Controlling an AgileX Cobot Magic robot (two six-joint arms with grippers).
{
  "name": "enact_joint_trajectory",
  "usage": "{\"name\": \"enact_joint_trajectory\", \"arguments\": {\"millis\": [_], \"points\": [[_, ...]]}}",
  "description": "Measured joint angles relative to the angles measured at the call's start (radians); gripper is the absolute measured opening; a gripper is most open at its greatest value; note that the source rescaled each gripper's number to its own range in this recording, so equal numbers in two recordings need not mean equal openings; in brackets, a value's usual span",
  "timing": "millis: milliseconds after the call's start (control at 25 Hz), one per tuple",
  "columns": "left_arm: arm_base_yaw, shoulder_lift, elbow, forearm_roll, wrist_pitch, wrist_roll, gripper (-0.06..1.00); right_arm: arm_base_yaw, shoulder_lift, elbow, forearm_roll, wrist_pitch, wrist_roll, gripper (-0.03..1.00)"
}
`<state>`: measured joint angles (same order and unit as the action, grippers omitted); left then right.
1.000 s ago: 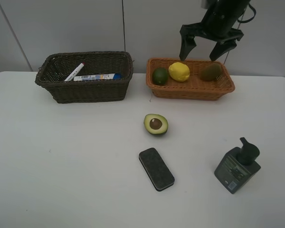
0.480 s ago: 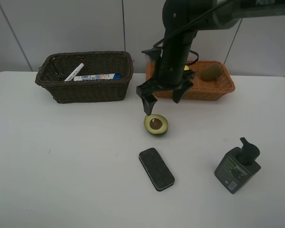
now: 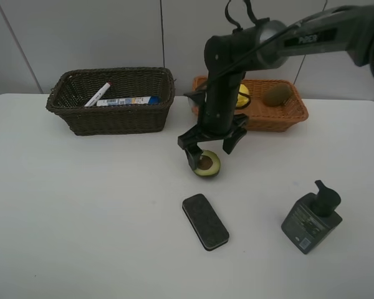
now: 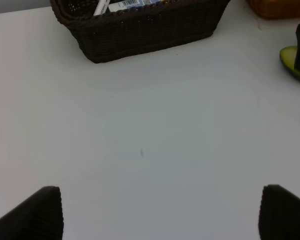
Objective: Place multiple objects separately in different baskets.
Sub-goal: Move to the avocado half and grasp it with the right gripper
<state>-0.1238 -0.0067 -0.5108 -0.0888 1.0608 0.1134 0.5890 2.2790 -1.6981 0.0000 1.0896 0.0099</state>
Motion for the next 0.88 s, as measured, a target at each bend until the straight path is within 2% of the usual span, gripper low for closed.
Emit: {"name": "enact_joint_trajectory", "arguments": {"millis": [200, 560, 600, 640, 720, 760, 880], "points": [[0.000, 0.000, 0.000, 0.000, 0.000, 0.000, 1.00, 0.000, 0.031, 0.000, 0.005, -0.042, 0.000, 0.98], [0.000, 0.000, 0.000, 0.000, 0.000, 0.000, 1.00, 0.000, 0.058, -0.006, 0.000, -0.038, 0.000, 0.96], [0.000, 0.000, 0.000, 0.000, 0.000, 0.000, 1.00, 0.000, 0.058, -0.006, -0.006, -0.037, 0.000, 0.89], [0.000, 0.000, 0.000, 0.000, 0.000, 0.000, 1.00, 0.000, 0.059, -0.006, -0.012, -0.035, 0.000, 0.78], [0.000, 0.000, 0.000, 0.000, 0.000, 0.000, 1.00, 0.000, 0.060, -0.006, -0.023, -0.033, 0.000, 0.45], [0.000, 0.000, 0.000, 0.000, 0.000, 0.000, 1.00, 0.000, 0.060, -0.006, -0.023, -0.031, 0.000, 0.38], [0.000, 0.000, 0.000, 0.000, 0.000, 0.000, 1.00, 0.000, 0.060, -0.007, -0.021, -0.019, 0.000, 0.39]]}}
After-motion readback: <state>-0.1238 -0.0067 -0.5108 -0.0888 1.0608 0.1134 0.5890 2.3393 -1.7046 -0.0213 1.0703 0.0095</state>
